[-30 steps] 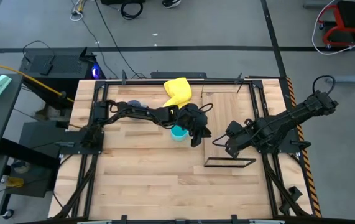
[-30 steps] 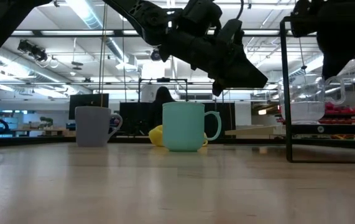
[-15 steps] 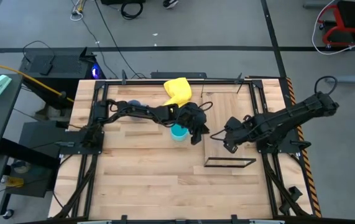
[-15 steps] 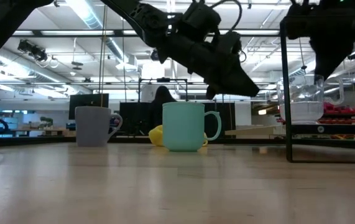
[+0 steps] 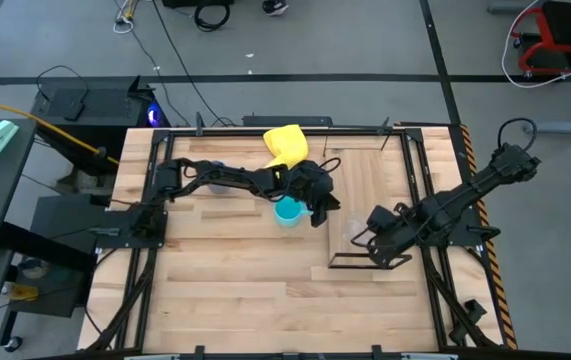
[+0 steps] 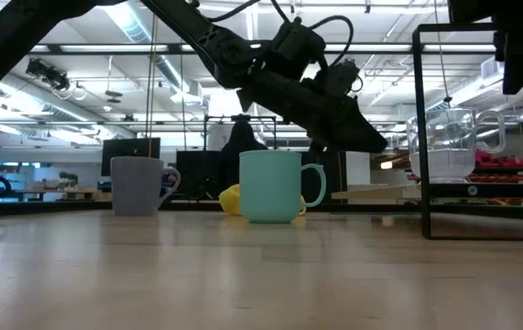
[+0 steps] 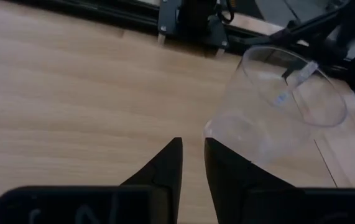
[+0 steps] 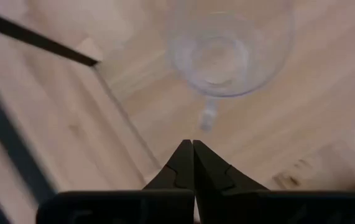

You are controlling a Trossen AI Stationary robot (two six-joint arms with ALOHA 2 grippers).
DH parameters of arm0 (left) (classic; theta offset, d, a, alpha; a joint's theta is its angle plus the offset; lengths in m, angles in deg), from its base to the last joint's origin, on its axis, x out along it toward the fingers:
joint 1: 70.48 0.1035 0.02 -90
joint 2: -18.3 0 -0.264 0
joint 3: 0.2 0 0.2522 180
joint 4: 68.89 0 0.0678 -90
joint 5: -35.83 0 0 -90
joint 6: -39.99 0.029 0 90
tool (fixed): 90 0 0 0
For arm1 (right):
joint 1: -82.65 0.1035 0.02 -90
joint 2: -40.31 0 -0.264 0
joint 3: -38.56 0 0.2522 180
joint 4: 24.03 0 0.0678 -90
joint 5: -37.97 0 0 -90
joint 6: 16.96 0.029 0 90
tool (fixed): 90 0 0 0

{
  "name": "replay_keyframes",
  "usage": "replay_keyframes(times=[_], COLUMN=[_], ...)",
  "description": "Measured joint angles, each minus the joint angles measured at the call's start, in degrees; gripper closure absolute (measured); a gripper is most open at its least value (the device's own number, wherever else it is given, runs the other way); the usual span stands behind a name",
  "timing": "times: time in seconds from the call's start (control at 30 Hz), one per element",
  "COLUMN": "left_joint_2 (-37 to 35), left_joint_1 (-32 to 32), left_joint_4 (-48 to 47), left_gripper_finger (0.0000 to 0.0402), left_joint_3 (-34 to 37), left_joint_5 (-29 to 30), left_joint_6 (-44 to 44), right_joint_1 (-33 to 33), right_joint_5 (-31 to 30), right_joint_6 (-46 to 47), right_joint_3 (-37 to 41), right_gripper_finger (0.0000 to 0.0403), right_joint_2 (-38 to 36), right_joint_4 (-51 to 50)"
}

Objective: Stack small to large cups/mugs on shelf
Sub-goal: Put the transparent mug on the shelf

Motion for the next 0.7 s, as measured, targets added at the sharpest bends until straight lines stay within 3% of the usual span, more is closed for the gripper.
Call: replay_keyframes(times=[0.7], left_joint_2=[0.43], left_joint_1=[-1.56], left_joint_4=[2.78], left_gripper_finger=[0.0328], left_joint_3=[-0.42], left_joint_5=[-0.04], left_joint_6=[-2.24], right_joint_1=[-2.1], right_joint_5=[2.18], right_joint_6=[-6.04], right_joint_3=[0.08], right_gripper_finger=[0.0402], right_joint_2=[1.96], right_joint_4=[3.39])
